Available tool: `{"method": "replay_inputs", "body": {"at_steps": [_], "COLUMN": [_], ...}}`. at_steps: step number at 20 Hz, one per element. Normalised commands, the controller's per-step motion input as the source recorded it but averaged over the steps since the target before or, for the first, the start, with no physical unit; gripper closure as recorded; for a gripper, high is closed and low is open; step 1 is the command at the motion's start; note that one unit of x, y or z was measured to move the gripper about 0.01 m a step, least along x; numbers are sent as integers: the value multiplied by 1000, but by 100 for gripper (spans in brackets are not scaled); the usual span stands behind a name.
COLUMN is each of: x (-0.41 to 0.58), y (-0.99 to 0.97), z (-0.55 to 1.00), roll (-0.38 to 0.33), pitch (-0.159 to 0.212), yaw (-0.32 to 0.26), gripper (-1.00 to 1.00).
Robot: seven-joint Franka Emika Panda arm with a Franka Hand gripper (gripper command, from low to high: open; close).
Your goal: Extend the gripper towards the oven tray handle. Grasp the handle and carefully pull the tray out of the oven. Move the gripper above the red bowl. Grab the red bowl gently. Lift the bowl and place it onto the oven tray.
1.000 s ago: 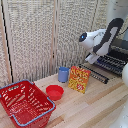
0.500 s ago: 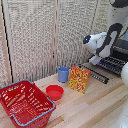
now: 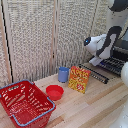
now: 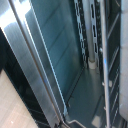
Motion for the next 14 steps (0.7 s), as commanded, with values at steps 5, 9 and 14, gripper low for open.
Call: {"method": "replay_inputs", "body": {"at_steps": [5,9,14], "x": [-7,-124,-45], "y": [-764,-436,-113], "z": [191,174,116], "roll": [-15,0,-7], "pitch": [0,0,6], "yaw": [5,62,41], "gripper": [100,100,100]}}
